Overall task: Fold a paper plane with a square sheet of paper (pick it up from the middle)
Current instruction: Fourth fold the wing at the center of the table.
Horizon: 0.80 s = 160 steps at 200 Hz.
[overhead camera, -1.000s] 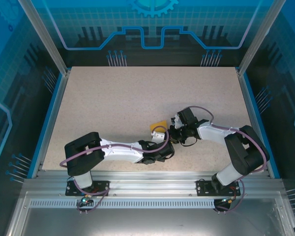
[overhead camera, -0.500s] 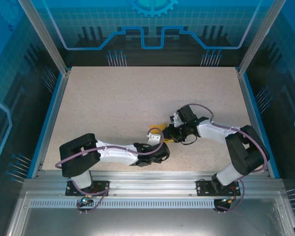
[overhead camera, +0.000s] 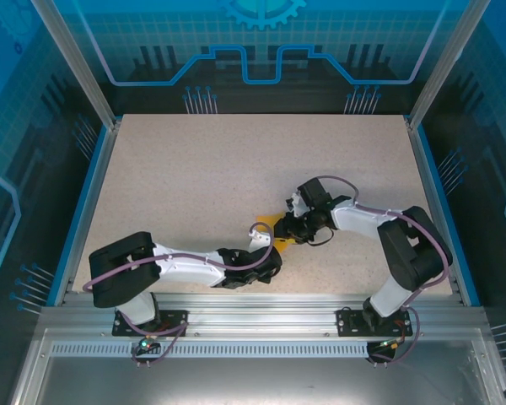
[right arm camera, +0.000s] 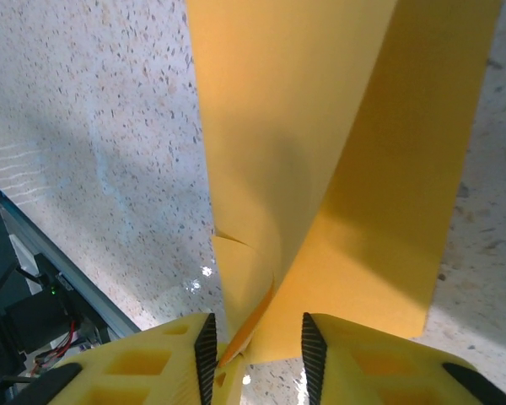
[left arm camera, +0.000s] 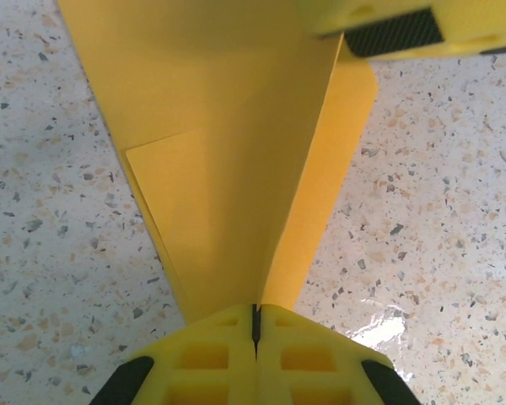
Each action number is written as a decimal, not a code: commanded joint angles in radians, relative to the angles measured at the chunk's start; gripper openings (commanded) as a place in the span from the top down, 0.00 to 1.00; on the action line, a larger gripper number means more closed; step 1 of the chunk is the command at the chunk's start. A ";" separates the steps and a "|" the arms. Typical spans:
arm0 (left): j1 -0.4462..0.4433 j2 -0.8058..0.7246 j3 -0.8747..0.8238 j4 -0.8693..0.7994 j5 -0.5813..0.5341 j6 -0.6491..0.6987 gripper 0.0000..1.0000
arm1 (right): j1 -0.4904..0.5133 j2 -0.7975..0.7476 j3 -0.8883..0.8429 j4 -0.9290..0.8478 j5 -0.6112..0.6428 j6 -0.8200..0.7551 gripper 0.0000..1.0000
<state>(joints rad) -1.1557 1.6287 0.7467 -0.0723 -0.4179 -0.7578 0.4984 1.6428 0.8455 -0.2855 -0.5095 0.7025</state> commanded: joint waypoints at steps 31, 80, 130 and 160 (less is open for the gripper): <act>0.007 -0.010 0.011 -0.049 -0.018 -0.016 0.83 | 0.021 0.019 0.021 -0.020 -0.040 -0.019 0.73; 0.005 0.008 0.040 -0.090 -0.040 -0.034 0.77 | 0.022 0.014 0.019 -0.018 -0.052 -0.023 0.73; 0.005 0.005 0.029 -0.073 -0.041 -0.046 0.91 | 0.021 0.003 0.019 -0.029 -0.043 -0.027 0.72; 0.024 -0.039 -0.056 0.038 0.003 -0.064 0.96 | 0.019 -0.059 0.017 -0.044 -0.017 -0.050 0.65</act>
<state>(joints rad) -1.1519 1.6283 0.7563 -0.1120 -0.4294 -0.7906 0.5083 1.6455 0.8463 -0.2928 -0.5304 0.6838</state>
